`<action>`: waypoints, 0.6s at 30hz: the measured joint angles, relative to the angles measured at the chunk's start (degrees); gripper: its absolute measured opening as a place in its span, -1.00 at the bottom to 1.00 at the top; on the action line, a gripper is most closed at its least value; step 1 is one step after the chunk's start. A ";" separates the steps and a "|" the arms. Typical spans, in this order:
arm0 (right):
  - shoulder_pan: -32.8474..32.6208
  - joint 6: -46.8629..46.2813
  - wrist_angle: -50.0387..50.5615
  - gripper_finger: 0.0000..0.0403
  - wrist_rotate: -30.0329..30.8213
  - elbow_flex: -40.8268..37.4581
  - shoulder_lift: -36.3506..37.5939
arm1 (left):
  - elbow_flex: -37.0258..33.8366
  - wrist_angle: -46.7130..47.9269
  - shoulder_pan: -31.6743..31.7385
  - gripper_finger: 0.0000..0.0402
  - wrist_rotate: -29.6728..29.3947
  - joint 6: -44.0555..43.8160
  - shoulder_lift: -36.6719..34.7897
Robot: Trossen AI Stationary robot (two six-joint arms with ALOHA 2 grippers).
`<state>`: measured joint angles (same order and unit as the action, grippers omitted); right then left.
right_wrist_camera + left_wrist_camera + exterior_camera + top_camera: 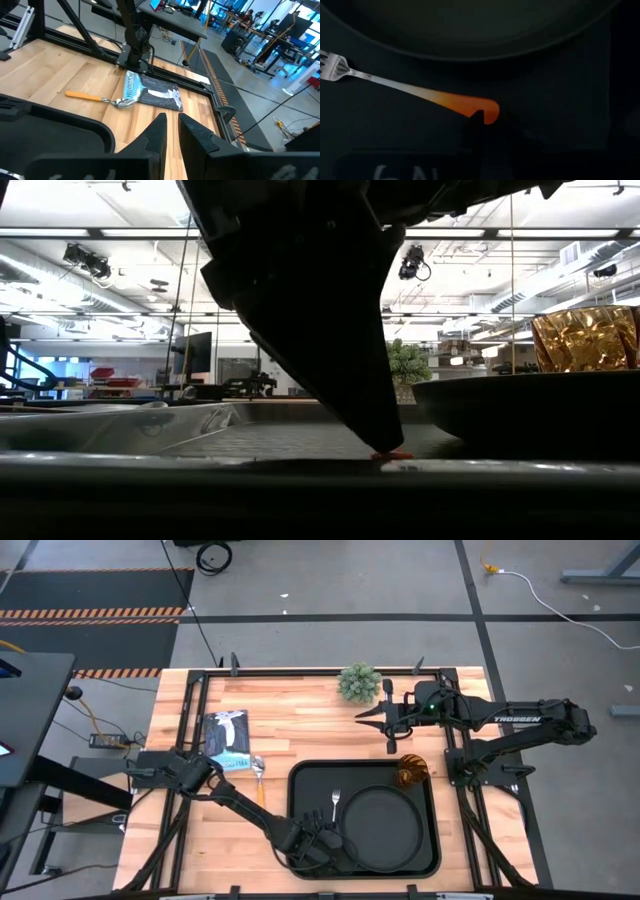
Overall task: Pick and place plate/cup/fork/spoon on tray
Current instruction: Put the orange fork on the black tray to the left of the black plate, then put the orange spoon on the black tray to the left of the orange fork
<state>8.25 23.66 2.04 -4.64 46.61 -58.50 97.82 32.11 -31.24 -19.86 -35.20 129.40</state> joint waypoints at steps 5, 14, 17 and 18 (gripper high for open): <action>0.01 0.00 -0.11 -0.73 0.01 0.00 0.00 | 0.00 -0.89 0.07 -0.60 -1.51 0.09 0.00; 0.02 0.00 -0.20 -0.73 0.02 0.00 0.00 | 0.00 -1.18 0.28 -0.60 -1.99 0.55 0.00; 0.01 0.02 -0.20 -0.73 0.02 0.00 0.00 | 0.00 -1.19 0.26 -0.60 -1.97 -0.05 0.00; 0.00 0.00 -0.20 -0.73 0.01 -0.01 0.00 | 0.00 -1.18 0.26 -0.60 -1.89 -0.70 -0.02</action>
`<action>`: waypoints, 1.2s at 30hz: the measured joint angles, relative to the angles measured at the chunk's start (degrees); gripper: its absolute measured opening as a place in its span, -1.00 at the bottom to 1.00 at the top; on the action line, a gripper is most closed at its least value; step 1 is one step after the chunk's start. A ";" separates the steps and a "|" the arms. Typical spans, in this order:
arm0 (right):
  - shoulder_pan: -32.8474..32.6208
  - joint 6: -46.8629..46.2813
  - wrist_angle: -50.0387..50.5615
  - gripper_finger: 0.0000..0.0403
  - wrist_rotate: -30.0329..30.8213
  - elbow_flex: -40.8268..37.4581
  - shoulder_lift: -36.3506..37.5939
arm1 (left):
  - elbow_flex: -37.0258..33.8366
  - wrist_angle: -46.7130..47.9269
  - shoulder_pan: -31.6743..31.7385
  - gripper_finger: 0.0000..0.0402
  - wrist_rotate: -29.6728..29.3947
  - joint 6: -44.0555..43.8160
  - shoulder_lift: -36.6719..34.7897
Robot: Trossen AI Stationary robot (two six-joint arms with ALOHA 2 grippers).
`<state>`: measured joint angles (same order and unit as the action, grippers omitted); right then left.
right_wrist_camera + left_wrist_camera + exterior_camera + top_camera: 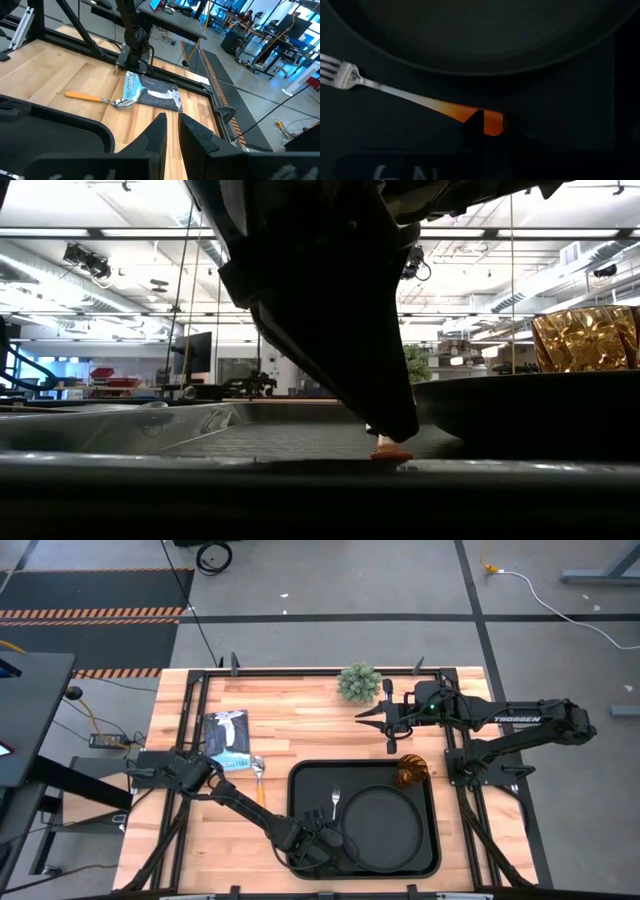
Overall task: Pick and place plate/cup/fork/spoon on tray
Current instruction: Put the orange spoon on the black tray to the left of the orange fork
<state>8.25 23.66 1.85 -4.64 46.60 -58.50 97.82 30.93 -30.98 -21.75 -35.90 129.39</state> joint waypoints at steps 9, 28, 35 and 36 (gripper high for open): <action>0.02 -0.13 0.02 -0.73 0.01 0.01 0.00 | 3.32 11.06 0.27 -0.60 6.85 -13.54 -0.84; 0.02 -0.11 -0.10 -0.73 0.01 0.00 0.00 | 9.60 45.09 -3.38 -0.93 -5.64 -39.13 -2.45; 0.02 -0.11 -0.69 -0.73 -0.40 0.01 0.00 | 8.45 53.12 -6.00 -0.96 -9.69 -49.85 -4.52; 0.02 -0.09 -0.75 -0.73 -0.84 0.01 0.00 | 7.72 53.00 -6.17 -0.96 -9.98 -50.81 -5.07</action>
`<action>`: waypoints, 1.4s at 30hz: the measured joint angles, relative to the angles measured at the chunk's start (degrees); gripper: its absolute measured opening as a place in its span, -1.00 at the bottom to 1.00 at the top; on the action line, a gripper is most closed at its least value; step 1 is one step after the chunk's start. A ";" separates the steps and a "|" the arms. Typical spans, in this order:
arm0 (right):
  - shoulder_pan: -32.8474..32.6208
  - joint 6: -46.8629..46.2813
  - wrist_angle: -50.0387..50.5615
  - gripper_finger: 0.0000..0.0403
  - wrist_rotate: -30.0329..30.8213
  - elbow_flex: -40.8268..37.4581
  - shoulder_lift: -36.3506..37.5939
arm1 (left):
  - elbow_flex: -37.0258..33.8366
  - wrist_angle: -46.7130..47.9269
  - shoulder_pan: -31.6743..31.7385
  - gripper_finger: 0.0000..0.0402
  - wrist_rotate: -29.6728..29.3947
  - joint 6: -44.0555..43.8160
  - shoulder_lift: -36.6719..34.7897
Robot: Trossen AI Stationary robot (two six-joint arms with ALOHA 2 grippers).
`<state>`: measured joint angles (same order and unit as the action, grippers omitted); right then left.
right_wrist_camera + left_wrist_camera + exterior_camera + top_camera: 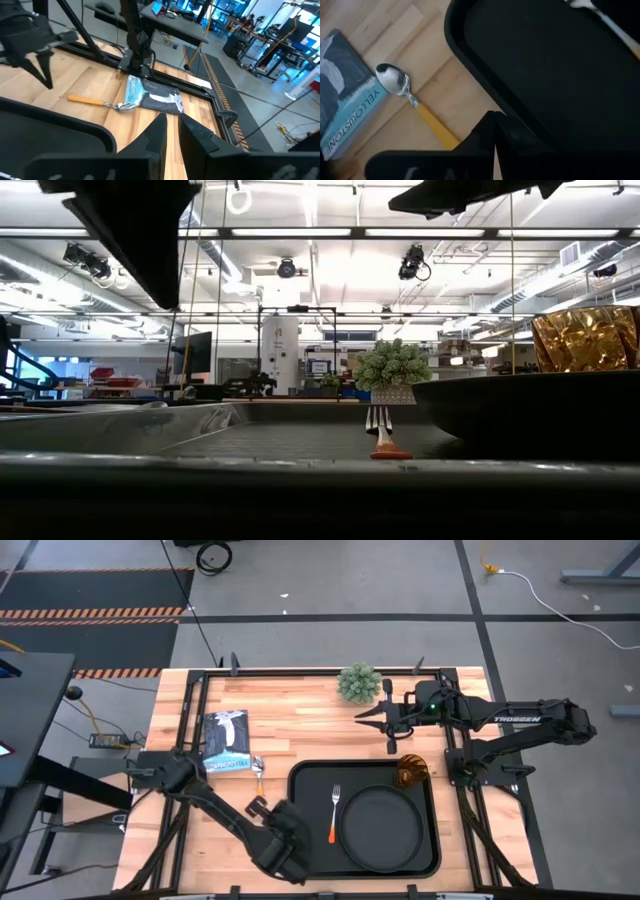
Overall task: Pick and place plate/cup/fork/spoon on tray
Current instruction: Put the orange spoon on the black tray to the left of the orange fork
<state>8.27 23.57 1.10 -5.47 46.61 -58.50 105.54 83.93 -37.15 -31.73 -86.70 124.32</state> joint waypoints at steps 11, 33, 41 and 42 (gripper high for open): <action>0.00 0.55 -0.21 -0.73 -0.67 -0.01 0.00 | -20.84 -13.40 -1.76 -0.97 -2.50 -12.43 -12.43; 0.00 0.39 -0.24 -0.73 -0.68 0.00 0.00 | -30.97 -20.31 5.91 -0.11 10.61 -32.15 -15.59; -0.01 -0.02 -0.19 -0.73 -0.68 0.00 0.00 | -30.97 -20.30 6.85 -0.05 10.31 -23.53 -15.57; 0.00 -0.02 -0.19 -0.73 -0.67 0.00 0.00 | -30.97 -20.34 6.85 -0.06 9.38 -23.49 -15.57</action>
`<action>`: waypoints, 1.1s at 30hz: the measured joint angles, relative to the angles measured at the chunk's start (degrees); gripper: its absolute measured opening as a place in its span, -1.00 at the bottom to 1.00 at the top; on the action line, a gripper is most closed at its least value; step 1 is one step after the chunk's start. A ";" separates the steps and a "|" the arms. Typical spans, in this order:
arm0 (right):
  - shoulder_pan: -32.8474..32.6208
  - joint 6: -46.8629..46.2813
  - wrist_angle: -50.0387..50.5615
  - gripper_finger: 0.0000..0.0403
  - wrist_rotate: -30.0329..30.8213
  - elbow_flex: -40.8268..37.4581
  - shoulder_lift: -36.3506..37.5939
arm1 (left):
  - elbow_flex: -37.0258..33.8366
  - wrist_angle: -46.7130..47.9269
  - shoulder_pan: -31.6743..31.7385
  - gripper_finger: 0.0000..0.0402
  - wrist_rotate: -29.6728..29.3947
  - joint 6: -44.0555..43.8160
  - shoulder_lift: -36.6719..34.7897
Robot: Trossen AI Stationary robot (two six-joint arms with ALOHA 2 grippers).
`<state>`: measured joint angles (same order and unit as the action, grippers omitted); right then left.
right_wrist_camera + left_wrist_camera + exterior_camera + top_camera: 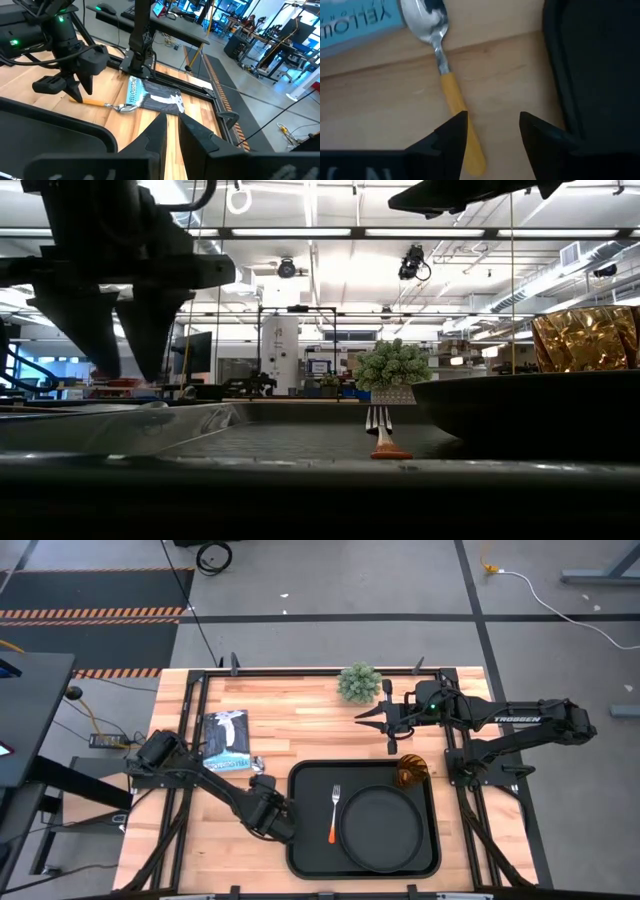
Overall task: Pick and place plate/cup/fork/spoon on tray
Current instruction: Put the orange spoon on the black tray to the left of the orange fork
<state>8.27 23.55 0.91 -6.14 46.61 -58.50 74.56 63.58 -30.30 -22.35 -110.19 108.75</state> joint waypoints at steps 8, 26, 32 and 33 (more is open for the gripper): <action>0.00 -0.02 0.02 -0.73 -0.01 0.00 0.00 | 0.00 -0.36 0.05 -0.10 -4.49 -1.57 0.00; -0.01 -0.02 0.50 -0.73 0.00 0.00 0.00 | 0.00 -0.30 0.13 -0.10 -7.47 -3.50 0.04; 0.00 -0.04 0.55 -0.73 -0.01 0.00 0.00 | 0.00 1.14 0.13 -0.10 -7.04 -3.15 0.04; -0.02 -0.04 0.55 -0.73 0.01 0.00 0.00 | 0.00 1.60 0.13 -0.10 -6.57 -3.14 0.04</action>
<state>8.26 23.51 1.45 -6.13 46.61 -58.50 74.56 65.18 -30.17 -28.92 -113.33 108.79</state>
